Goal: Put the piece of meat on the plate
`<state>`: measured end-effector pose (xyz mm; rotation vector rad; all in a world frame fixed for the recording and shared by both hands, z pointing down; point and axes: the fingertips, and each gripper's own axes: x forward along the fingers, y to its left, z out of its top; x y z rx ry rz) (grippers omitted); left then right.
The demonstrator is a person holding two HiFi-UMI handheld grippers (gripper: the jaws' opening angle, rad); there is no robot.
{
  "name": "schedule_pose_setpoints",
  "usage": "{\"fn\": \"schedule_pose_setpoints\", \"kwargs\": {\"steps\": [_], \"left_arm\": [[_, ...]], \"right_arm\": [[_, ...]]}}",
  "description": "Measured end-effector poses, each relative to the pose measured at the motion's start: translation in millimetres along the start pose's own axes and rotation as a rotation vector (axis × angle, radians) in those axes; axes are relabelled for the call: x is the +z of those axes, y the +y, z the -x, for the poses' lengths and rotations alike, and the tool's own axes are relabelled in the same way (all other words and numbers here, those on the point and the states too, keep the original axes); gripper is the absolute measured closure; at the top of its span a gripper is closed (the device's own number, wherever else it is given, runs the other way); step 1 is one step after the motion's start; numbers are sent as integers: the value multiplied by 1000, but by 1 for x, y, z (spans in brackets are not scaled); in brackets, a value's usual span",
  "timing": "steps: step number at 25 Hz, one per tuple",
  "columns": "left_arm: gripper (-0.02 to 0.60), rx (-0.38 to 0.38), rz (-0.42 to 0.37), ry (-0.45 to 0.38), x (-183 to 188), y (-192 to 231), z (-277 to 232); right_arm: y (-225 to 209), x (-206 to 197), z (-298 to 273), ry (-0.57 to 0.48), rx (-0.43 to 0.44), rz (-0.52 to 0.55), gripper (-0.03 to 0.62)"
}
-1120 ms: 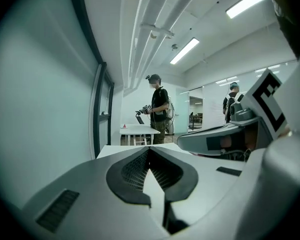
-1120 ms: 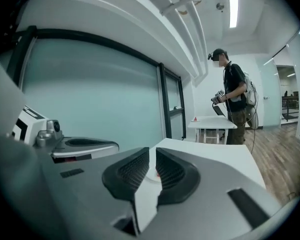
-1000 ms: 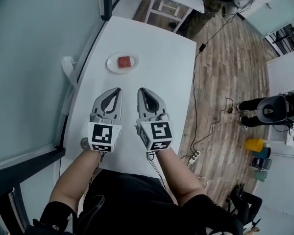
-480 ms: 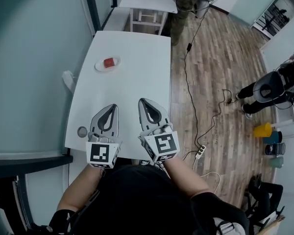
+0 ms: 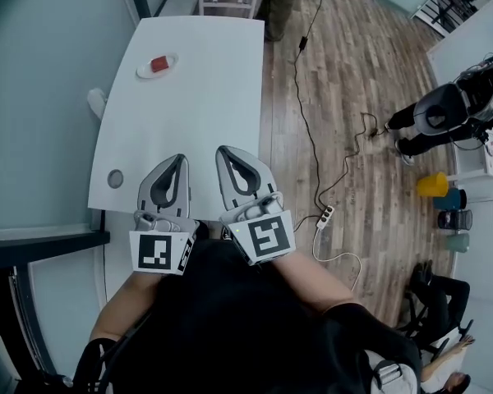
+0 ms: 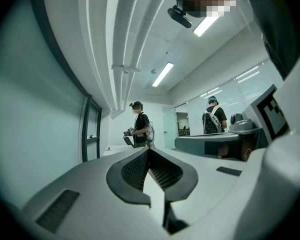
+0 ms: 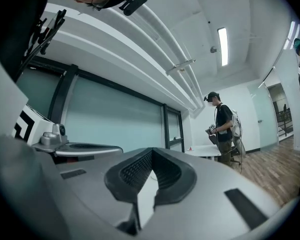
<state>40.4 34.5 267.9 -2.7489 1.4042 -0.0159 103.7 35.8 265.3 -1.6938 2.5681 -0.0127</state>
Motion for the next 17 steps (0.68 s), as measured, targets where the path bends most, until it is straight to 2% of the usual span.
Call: {"fn": "schedule_pose_setpoints", "kwargs": {"steps": [5,11,17], "left_arm": [[589,21,15,5,-11,-15,4],[589,72,-40,-14,-3,-17,7],[589,33,-23,-1,-15,-29,11]], "right_arm": [[1,-3,14,-8,20,2,592],[7,-5,18,-5,55,4,592],[5,-13,18,-13,67,-2,592]]}}
